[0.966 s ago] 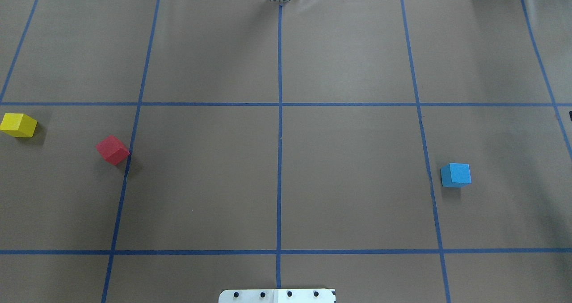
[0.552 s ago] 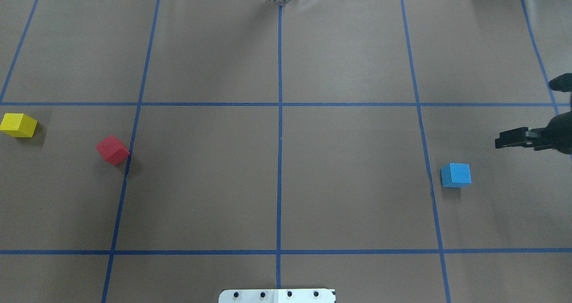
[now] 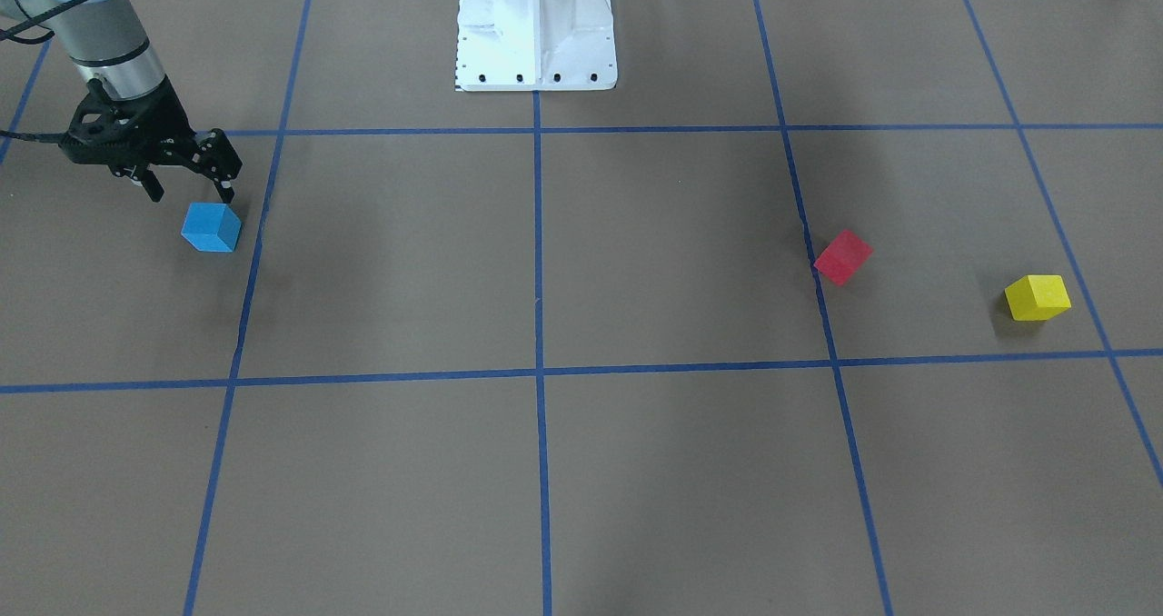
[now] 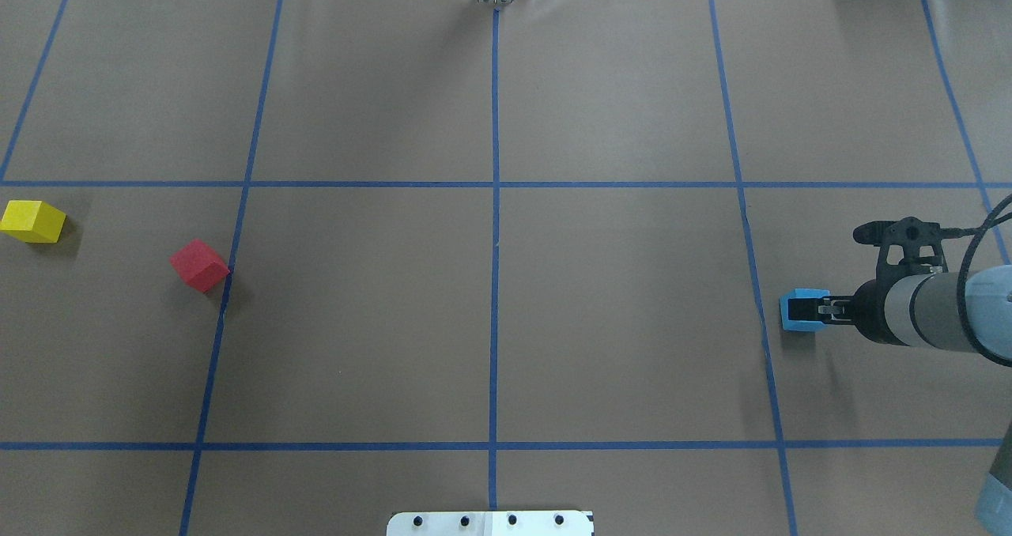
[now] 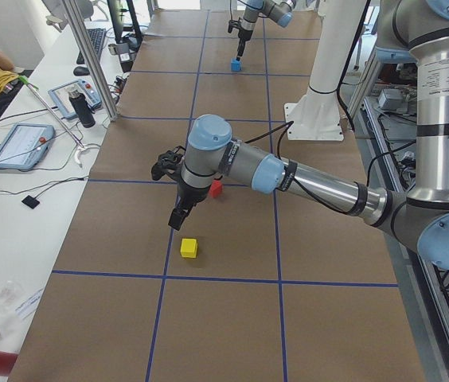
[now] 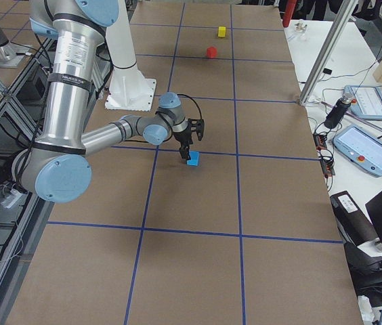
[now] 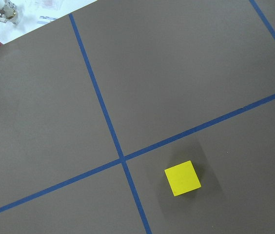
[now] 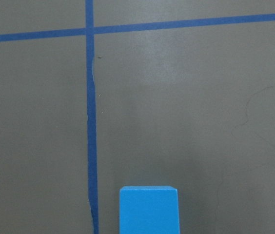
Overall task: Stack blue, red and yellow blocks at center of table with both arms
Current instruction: 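Lower the right gripper onto the blue cube and close on it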
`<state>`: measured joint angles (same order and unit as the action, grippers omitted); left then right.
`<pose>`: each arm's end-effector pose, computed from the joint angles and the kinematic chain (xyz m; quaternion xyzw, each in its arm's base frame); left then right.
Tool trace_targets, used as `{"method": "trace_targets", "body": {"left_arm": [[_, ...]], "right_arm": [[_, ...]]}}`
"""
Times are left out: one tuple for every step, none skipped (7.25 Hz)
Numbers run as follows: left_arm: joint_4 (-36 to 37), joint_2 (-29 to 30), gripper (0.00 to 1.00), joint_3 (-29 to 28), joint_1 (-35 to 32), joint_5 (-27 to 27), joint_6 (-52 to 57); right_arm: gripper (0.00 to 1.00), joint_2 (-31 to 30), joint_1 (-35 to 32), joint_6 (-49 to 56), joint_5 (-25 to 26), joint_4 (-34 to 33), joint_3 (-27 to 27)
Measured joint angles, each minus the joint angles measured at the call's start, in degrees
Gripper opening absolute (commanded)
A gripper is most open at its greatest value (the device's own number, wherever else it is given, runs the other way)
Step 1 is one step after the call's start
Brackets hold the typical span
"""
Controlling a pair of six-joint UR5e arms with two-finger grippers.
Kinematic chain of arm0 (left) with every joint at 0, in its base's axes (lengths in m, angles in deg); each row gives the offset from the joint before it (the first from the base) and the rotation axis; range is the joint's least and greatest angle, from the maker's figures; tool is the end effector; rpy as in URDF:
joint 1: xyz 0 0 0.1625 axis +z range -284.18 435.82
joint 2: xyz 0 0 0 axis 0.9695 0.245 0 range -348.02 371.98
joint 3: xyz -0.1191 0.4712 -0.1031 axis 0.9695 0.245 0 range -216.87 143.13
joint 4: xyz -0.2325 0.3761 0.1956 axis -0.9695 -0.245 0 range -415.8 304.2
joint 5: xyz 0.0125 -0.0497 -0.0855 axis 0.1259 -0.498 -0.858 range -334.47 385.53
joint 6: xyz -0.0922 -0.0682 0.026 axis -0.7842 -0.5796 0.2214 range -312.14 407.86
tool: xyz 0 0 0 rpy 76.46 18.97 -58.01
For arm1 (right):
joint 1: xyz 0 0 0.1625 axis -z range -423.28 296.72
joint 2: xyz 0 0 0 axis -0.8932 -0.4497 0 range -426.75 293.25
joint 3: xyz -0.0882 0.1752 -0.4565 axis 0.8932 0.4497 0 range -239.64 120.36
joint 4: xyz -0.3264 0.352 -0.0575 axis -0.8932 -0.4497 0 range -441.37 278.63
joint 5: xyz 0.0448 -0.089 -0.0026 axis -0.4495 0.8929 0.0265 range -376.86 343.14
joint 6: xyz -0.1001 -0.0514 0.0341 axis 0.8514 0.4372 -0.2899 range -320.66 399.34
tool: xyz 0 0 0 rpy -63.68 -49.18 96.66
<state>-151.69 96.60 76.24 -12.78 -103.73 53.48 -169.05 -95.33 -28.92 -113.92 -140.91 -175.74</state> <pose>-0.0461 -0.5253 0.5591 0.2048 0.3215 0.1252 0.9160 -0.3593 -0.3651 0.5511 0.1192 -0.3612 0.0600 0.9229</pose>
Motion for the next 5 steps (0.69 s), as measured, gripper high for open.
{"method": "trace_targets", "body": {"left_arm": [[0.00,-0.04,1.00,0.04,0.00,-0.02,0.00],[0.00,-0.06,1.00,0.07,0.00,-0.03,0.00],[0.00,-0.07,1.00,0.08,0.00,-0.03,0.00],[0.00,-0.08,1.00,0.10,0.00,-0.03,0.00],[0.00,-0.08,1.00,0.10,0.00,-0.03,0.00]], "right_arm": [[0.99,0.59,0.32,1.81,0.19,2.64,2.56],[0.96,1.14,0.44,2.43,0.10,4.63,4.22],[0.46,1.52,0.50,2.47,0.07,5.43,5.10],[0.00,1.70,0.53,2.43,0.12,5.74,5.95],[0.00,1.79,0.52,2.55,0.19,5.83,6.50]]}}
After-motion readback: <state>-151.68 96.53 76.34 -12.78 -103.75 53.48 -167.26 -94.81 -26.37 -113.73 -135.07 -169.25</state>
